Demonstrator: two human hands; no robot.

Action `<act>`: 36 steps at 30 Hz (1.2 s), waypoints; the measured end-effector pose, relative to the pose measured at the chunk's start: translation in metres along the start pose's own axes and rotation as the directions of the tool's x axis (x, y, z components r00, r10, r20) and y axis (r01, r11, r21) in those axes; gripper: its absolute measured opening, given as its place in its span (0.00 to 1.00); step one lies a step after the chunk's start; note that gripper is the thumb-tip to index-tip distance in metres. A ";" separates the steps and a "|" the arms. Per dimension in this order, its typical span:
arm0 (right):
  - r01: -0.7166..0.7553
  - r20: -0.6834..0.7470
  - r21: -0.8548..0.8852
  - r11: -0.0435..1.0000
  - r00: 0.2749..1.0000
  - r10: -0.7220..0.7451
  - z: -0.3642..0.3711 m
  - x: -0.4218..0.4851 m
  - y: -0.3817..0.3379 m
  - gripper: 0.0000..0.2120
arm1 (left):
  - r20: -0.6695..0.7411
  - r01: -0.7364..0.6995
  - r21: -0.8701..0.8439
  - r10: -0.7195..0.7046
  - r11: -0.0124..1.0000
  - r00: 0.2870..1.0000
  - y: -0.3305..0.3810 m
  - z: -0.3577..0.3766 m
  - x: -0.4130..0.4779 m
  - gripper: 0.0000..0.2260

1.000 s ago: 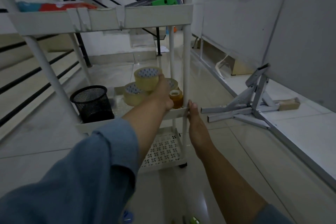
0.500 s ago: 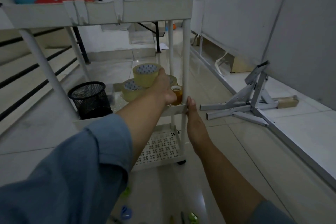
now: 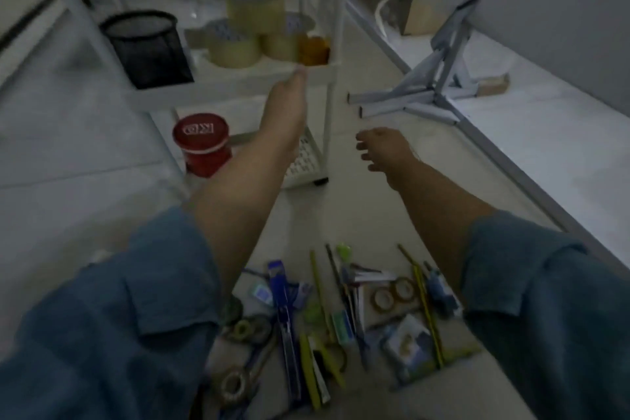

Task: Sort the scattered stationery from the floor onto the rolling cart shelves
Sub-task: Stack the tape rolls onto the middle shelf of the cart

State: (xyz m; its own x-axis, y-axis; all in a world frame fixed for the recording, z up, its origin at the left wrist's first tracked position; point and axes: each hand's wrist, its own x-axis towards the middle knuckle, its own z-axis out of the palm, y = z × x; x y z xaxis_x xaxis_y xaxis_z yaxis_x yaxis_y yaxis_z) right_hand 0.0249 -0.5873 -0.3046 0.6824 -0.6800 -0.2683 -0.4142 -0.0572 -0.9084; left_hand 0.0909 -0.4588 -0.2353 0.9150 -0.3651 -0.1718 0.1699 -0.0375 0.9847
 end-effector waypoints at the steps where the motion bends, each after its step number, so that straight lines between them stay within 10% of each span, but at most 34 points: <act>1: 0.006 -0.005 -0.044 0.999 1.000 -0.007 -0.003 -0.013 0.014 0.19 | 0.018 0.020 0.047 -0.021 0.999 1.000 -0.020 -0.003 -0.012 0.18; 8: -0.039 -0.107 -0.366 0.930 0.994 0.000 -0.016 -0.089 0.151 0.11 | 0.150 0.082 0.354 -0.143 0.932 0.978 -0.174 -0.007 -0.102 0.12; 14: -0.113 -0.137 -0.564 0.818 0.990 0.042 -0.038 -0.104 0.218 0.08 | 0.488 -0.275 0.683 -0.143 0.677 0.861 -0.243 -0.004 -0.140 0.10; 22: -0.088 -0.032 -0.746 0.660 0.995 0.096 -0.020 -0.085 0.222 0.09 | 0.542 -0.376 0.768 -0.215 0.519 0.812 -0.243 -0.029 -0.134 0.11; 27: -0.005 -0.122 -0.615 0.789 0.989 -0.088 -0.029 -0.095 0.231 0.22 | 0.519 -0.466 0.854 -0.417 0.230 0.746 -0.241 -0.025 -0.139 0.13; 36: 0.189 0.221 -0.716 0.672 0.975 -0.039 -0.002 -0.096 0.225 0.21 | 0.481 -0.487 0.869 -0.385 0.090 0.788 -0.247 -0.022 -0.146 0.12</act>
State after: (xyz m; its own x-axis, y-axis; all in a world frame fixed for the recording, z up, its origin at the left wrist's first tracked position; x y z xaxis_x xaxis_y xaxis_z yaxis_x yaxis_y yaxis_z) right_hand -0.1346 -0.5367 -0.4822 0.8144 -0.4989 -0.2964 -0.5803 -0.6905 -0.4318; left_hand -0.0763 -0.3762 -0.4537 0.4794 -0.7207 -0.5007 -0.7483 -0.6338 0.1959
